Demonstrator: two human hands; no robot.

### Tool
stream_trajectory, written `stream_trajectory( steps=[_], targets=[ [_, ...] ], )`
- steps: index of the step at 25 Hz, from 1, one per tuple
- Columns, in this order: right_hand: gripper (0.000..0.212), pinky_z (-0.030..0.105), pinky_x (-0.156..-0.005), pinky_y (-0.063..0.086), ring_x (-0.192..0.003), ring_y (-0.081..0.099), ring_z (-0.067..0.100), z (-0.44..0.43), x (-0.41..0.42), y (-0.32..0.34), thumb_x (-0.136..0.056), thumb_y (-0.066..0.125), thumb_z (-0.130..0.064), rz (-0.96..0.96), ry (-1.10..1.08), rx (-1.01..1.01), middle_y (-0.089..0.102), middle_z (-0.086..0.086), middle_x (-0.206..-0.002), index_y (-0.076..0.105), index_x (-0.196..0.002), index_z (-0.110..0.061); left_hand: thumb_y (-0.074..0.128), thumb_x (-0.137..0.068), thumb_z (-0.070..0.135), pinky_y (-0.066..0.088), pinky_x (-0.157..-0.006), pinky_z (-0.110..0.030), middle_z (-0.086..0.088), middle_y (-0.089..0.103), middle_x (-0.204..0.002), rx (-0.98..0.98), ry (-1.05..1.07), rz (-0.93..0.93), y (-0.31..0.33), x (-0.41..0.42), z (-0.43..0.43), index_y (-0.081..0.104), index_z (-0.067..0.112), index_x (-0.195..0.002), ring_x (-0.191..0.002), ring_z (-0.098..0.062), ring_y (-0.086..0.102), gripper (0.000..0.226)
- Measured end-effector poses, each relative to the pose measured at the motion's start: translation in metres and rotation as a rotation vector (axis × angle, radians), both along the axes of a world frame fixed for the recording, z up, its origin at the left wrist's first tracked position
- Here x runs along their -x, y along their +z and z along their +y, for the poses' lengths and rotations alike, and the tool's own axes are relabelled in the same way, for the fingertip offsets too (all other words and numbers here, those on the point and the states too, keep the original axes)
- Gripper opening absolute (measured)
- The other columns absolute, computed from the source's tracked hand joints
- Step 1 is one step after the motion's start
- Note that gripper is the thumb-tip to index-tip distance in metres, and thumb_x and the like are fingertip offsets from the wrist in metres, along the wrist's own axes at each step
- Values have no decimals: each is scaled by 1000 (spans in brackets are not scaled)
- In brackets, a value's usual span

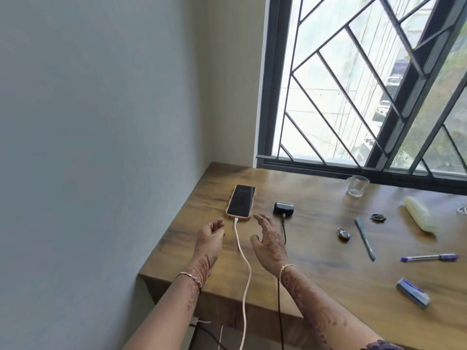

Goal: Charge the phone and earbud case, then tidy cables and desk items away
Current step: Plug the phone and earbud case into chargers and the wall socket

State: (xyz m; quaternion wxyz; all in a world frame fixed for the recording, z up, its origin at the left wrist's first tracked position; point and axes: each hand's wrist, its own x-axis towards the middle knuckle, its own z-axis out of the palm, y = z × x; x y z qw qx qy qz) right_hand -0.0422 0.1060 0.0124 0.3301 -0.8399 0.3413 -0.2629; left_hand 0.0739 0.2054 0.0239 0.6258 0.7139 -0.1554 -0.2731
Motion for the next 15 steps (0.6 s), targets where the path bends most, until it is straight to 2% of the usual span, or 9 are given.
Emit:
stream_trajectory(
  steps=[5,8,12,13,15],
  targets=[
    [61,24,-116,24,-138,34,12,-47,-19,-8,-86,53,-13,76,73,-101,36,-4,-150,37,-144,-22,53,-88,2,44,-85,-30,3,68,-94,-1,72,68,-7,-18,-47,65,13,-107,-79,-9,56,25],
    [63,26,-117,16,-143,26,14,-65,-28,-15,-88,52,-18,139,84,-110,34,-2,-152,32,-147,-21,54,-87,2,44,-85,-30,4,68,-90,-26,127,65,-12,-28,-63,65,12,-109,-73,-6,56,27],
    [62,25,-116,16,-142,27,16,-79,-40,-23,-90,51,-23,165,47,-117,38,0,-150,30,-148,-21,56,-87,6,47,-97,-38,-4,69,-102,-110,131,33,-15,-38,-82,64,10,-114,-86,-20,62,29],
    [61,27,-117,17,-141,28,16,-82,-44,-24,-91,51,-25,169,37,-116,39,-1,-150,30,-148,-20,57,-87,8,46,-98,-37,-8,69,-108,-134,144,13,-16,-42,-87,64,9,-115,-95,-24,64,29],
    [60,32,-118,18,-142,26,16,-87,-52,-28,-93,49,-30,184,5,-119,40,-3,-149,28,-148,-21,58,-88,11,44,-99,-30,-7,68,-115,-195,153,-35,-19,-51,-96,64,9,-117,-107,-22,62,30]
  ],
)
